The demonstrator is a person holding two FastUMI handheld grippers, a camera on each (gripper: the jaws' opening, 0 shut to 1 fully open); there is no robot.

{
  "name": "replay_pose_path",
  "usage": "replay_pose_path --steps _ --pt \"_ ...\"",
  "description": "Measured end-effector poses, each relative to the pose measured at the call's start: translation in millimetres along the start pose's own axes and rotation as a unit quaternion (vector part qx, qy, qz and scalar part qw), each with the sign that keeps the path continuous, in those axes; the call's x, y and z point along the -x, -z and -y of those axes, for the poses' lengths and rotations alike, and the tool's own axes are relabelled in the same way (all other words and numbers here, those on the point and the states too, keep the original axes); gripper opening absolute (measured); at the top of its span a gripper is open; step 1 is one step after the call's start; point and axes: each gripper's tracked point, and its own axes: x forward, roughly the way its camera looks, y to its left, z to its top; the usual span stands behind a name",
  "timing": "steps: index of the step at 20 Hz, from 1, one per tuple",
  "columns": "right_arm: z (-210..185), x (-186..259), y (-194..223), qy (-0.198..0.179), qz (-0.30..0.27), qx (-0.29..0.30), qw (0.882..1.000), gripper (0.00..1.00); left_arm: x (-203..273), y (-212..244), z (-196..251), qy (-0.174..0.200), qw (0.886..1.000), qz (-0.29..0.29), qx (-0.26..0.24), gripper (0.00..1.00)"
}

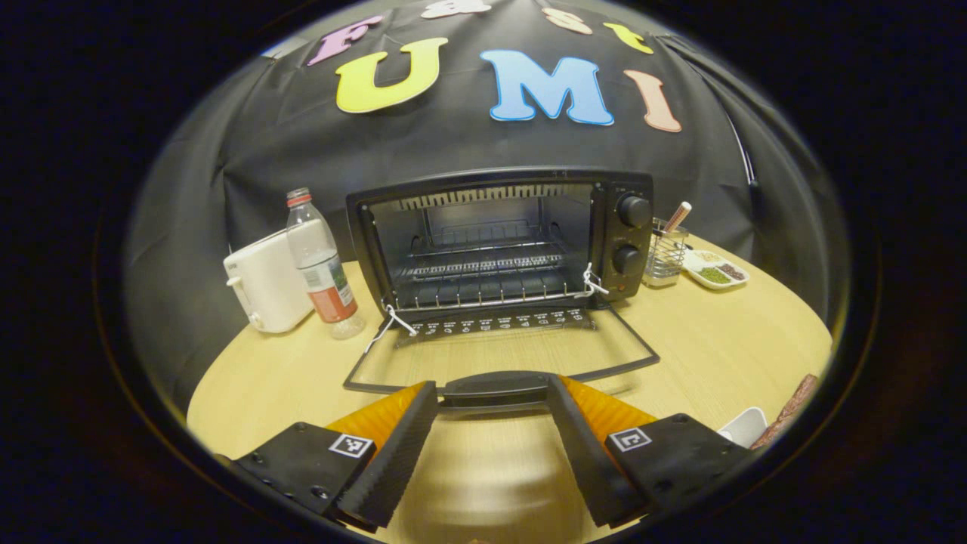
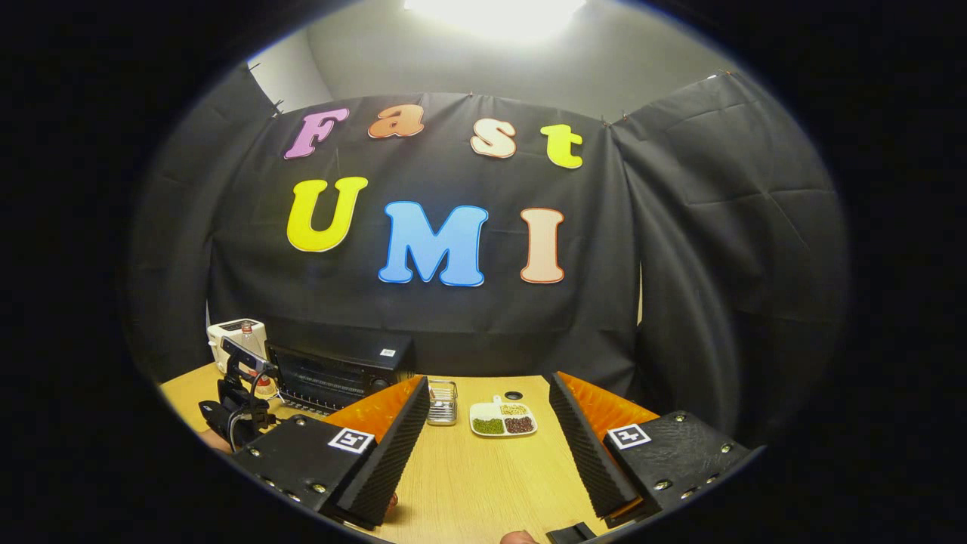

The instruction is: Open the electric oven with the left hand, put the food in, and close the electric oven.

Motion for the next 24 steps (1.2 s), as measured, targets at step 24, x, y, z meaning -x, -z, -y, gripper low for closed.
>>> replay_pose_path --steps 24 --pt "-72.3 -4.1 93.2 -0.176 -0.118 -0.082 0.974 0.97 249.9 -148.4 -59.2 -0.092 0.972 0.211 0.045 1.00"
